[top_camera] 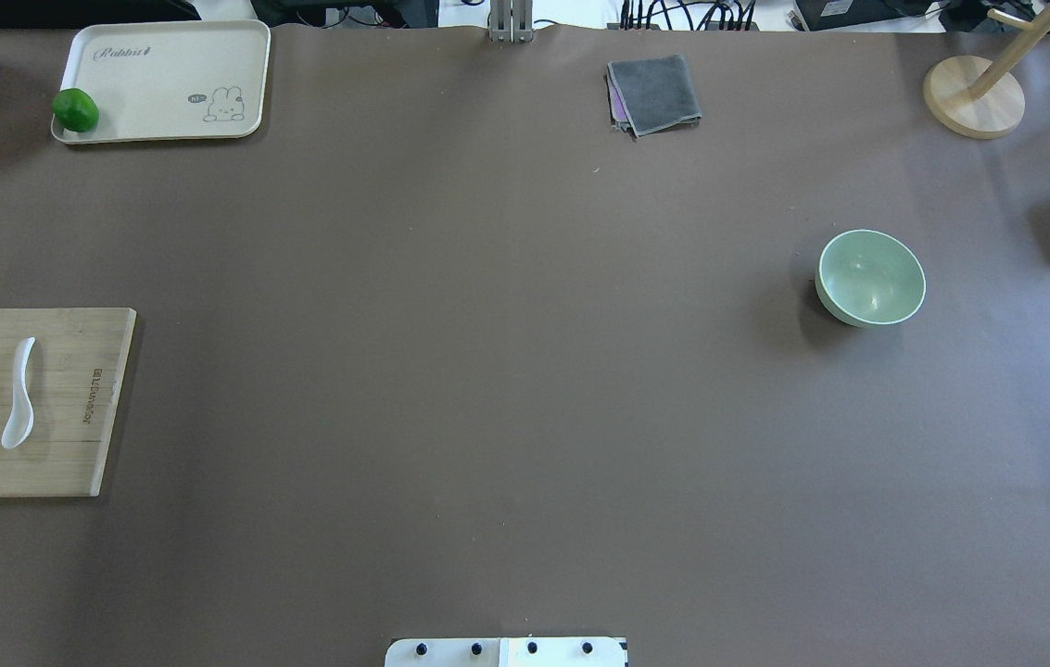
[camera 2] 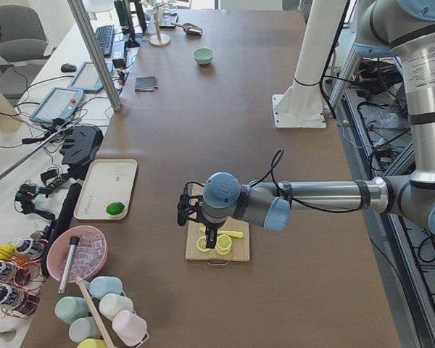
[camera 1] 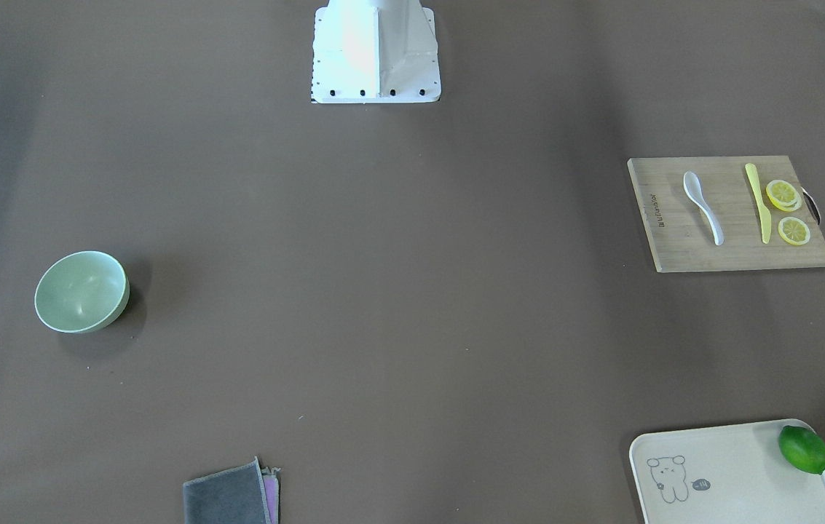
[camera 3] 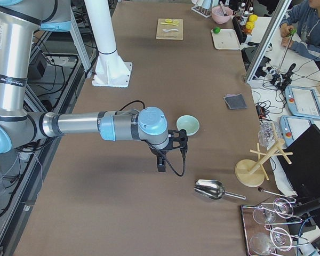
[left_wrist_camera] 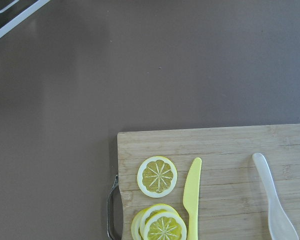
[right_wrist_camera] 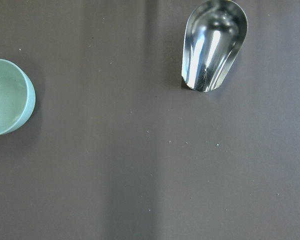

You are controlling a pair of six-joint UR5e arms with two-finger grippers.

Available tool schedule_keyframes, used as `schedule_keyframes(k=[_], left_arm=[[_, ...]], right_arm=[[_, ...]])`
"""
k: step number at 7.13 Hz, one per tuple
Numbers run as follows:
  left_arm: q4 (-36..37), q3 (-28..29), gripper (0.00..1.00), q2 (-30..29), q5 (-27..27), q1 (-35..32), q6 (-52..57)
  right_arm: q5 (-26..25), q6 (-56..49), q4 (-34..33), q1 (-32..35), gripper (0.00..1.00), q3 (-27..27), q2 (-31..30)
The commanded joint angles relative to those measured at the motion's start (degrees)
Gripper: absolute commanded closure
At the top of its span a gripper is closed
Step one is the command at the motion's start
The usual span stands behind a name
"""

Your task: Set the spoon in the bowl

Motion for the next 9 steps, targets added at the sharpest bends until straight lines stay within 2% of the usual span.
schedule_keyframes(k=[1,6,9], left_arm=[[4.56,-2.05,0.02,-1.55,-0.31,0.25,-1.57],[3.96,-2.41,0.02,-4.28,1.09,0.25,-1.22],[1.43,-2.15,0.02,-6.48,1.01,0.42,-1.49]], right_arm=[[-0.49,0.0,0.0,-0.01,0.0,-0.48,0.13],[0.13,0.18,-0.09,-0.27,0.0,-3.73,1.71],[2.85,0.18,0.0,-1.05,0.0,-3.73,1.8]])
